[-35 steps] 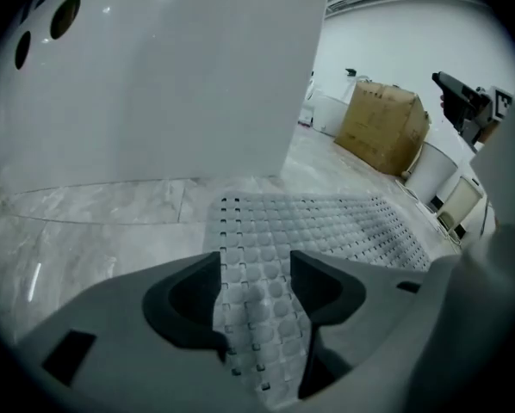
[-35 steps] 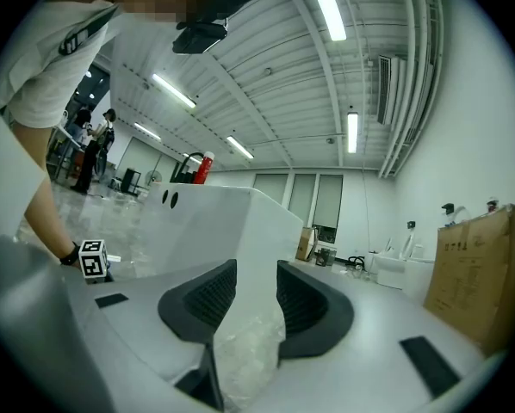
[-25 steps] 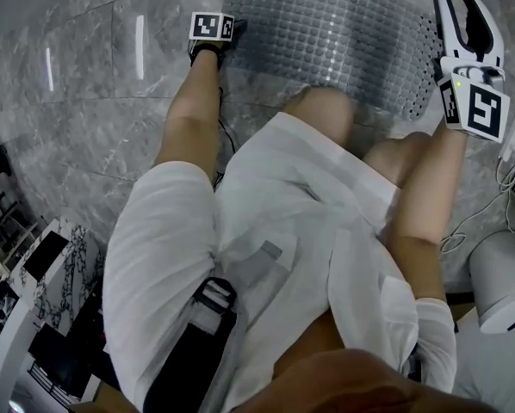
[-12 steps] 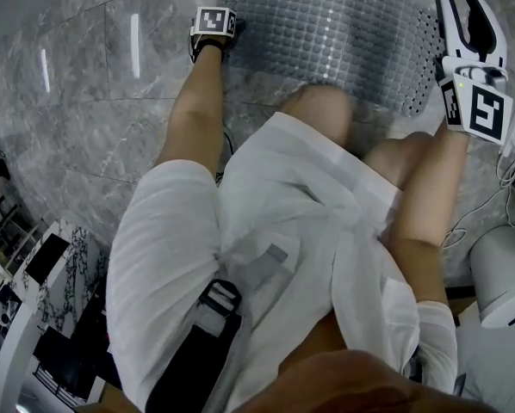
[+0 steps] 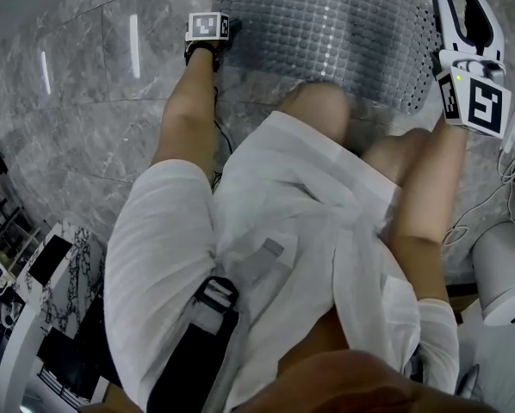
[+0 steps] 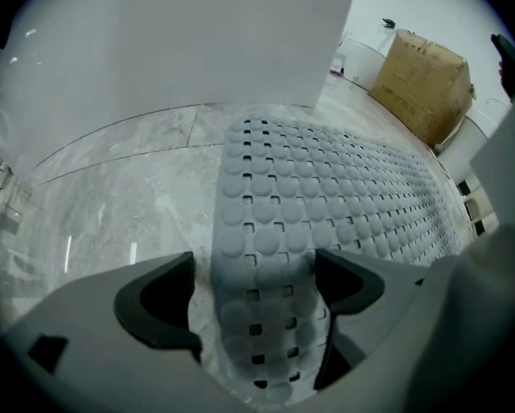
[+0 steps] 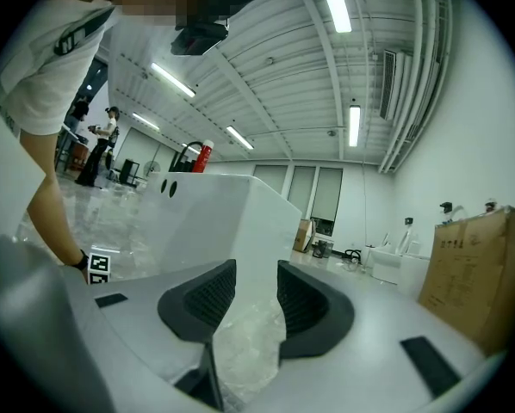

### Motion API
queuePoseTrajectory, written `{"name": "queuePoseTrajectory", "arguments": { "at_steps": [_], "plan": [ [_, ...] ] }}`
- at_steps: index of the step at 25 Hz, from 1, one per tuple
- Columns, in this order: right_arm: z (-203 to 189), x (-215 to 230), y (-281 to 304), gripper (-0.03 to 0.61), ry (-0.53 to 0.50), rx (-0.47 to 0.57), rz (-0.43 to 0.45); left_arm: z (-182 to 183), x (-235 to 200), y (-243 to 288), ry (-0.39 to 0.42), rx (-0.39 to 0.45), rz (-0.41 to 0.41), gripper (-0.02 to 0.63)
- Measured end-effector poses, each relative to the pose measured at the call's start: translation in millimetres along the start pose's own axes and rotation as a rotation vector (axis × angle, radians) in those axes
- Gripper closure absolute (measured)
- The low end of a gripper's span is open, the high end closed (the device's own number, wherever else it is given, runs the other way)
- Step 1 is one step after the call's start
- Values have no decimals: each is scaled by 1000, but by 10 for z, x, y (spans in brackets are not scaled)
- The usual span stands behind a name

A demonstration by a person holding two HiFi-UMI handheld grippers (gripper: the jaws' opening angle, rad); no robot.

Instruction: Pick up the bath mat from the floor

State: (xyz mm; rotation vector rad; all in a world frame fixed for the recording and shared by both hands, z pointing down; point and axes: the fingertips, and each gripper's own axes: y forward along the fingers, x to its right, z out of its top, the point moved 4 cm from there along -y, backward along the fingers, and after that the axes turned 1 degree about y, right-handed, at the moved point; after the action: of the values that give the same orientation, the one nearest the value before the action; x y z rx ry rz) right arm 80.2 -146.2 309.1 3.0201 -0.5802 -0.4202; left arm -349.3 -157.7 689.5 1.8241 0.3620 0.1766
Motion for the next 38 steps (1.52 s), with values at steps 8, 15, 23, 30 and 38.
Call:
{"name": "queuePoseTrajectory", "arguments": {
  "at_steps": [8,15,23,30,38],
  "plan": [
    [-36,18,-13,414,1,-2,-11,1,123,-11,17,-37,-20,283],
    [-67,42,6,423,16,-1,-25,68,370,-38,-23,-69,-156,507],
    [-35,83,-57,439,37,22,-34,275,750,-438,76,21,-199,560],
    [-85,132,-69,451,52,7,-42,733,1240,-915,312,135,-197,563],
    [-115,441,-330,459,76,11,-97,1315,2055,-1414,522,284,-240,563]
  ]
}}
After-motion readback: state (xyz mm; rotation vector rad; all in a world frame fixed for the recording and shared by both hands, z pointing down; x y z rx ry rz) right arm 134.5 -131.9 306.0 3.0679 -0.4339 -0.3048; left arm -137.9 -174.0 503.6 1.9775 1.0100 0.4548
